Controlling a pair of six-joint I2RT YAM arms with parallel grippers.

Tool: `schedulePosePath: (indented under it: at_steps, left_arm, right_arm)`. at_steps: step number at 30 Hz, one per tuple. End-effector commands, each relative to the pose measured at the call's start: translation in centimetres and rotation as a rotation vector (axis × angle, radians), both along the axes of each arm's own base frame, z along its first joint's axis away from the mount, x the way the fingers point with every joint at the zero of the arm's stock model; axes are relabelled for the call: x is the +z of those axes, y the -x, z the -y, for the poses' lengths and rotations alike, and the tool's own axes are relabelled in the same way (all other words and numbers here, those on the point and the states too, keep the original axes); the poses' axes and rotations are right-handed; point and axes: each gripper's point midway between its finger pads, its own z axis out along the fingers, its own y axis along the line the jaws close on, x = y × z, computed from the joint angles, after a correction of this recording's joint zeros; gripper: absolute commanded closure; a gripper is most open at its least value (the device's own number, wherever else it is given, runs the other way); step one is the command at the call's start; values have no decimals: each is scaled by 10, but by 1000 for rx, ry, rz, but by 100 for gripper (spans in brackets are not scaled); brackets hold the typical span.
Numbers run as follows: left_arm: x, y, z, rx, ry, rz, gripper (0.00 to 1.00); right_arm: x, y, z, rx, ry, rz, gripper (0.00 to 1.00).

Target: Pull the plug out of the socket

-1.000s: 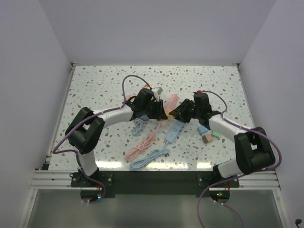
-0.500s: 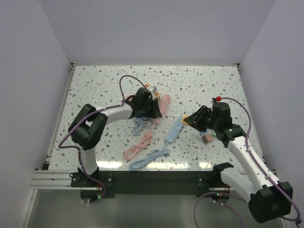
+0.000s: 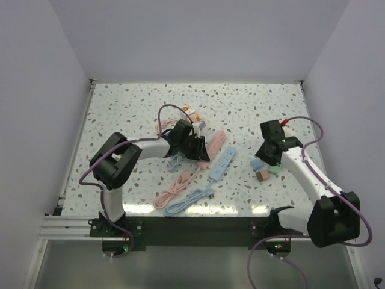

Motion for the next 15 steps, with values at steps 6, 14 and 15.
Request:
schedulePosePath:
  at_steps: [6, 14, 15]
  left_arm:
    - [-27, 64, -13, -167, -7, -99, 100]
    - [-8, 70, -27, -155, -43, -68, 38]
    - [2, 66, -26, -148, -35, -47, 29]
  right_arm:
    - [6, -20, 58, -120, 274, -84, 95]
    - [4, -25, 60, -115, 260, -95, 56]
    - [5, -26, 58, -108, 250, -95, 52]
